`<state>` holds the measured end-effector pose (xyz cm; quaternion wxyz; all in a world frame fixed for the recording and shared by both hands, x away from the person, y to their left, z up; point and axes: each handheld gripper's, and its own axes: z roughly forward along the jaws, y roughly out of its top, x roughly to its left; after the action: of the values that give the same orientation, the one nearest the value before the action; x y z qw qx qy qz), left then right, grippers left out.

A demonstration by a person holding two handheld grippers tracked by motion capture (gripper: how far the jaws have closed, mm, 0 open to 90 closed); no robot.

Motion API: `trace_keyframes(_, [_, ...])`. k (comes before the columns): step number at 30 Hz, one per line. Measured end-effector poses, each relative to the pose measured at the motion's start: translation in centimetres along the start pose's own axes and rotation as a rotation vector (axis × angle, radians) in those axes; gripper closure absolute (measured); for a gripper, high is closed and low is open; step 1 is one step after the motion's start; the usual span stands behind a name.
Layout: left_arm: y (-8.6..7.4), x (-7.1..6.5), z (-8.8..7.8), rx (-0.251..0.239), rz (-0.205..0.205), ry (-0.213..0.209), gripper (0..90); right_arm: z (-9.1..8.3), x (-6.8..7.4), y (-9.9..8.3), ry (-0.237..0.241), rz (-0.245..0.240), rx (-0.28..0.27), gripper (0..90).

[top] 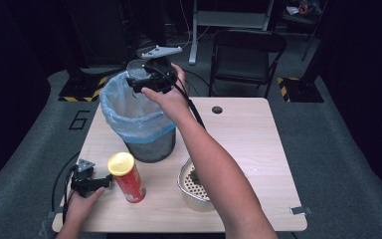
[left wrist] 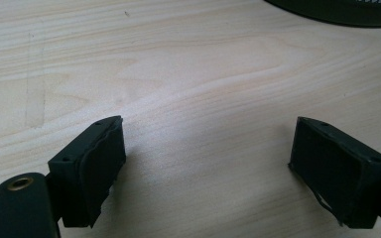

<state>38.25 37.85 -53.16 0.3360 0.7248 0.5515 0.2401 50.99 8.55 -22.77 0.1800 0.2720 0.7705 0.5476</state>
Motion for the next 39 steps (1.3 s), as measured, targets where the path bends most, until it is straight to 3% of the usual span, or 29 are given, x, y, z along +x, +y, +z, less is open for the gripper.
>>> trace_keyframes(2, [0.0,0.0,0.0,0.000,-0.002,0.002,13.5,0.3,0.1,-0.3,-0.014,0.009,0.029,7.4])
trace_keyframes(7, [0.0,0.1,-0.2,0.021,0.013,-0.016,12.3,-0.1,-0.3,-1.3,-0.009,0.020,0.018,7.3])
trace_keyframes(8, [0.0,-0.1,0.0,0.004,0.004,-0.012,11.3,-0.5,-0.5,-1.4,-0.007,0.024,0.006,7.4])
trace_keyframes(12, [0.0,0.0,-0.2,0.022,0.028,-0.023,11.2,-2.1,-1.1,-1.7,-0.009,0.006,-0.005,9.1])
trace_keyframes(17, [-0.3,-0.2,-0.3,0.005,0.019,-0.026,11.7,-4.7,-1.7,-2.6,-0.004,0.013,-0.030,14.0])
trace_keyframes(18, [-0.3,-0.2,-0.4,0.016,0.021,-0.021,12.0,-6.2,-2.2,-3.6,-0.021,0.023,-0.023,15.7])
trace_keyframes(20, [-0.2,-0.1,-0.5,0.020,0.018,-0.018,13.2,-7.4,-2.7,-4.6,-0.045,0.024,-0.016,17.8])
trace_keyframes(23, [-0.1,-0.1,-0.7,0.029,-0.012,-0.027,14.7,-10.2,-3.6,-6.6,-0.067,-0.013,-0.055,22.9])
trace_keyframes(27, [0.0,-0.2,-0.9,0.040,-0.023,-0.045,14.9,-13.1,-4.4,-9.6,-0.117,-0.009,-0.031,22.9])
trace_keyframes(31, [0.2,-0.2,-1.0,0.034,-0.028,-0.053,14.6,-14.4,-5.0,-11.7,-0.133,0.012,-0.007,22.8])
trace_keyframes(34, [0.3,-0.3,-1.4,0.039,-0.055,-0.056,13.9,-15.7,-5.9,-14.7,-0.158,0.038,0.017,22.8])
trace_keyframes(39, [0.6,-0.5,-2.1,0.023,-0.066,-0.064,13.7,-16.7,-6.4,-17.6,-0.194,0.064,0.027,22.8])
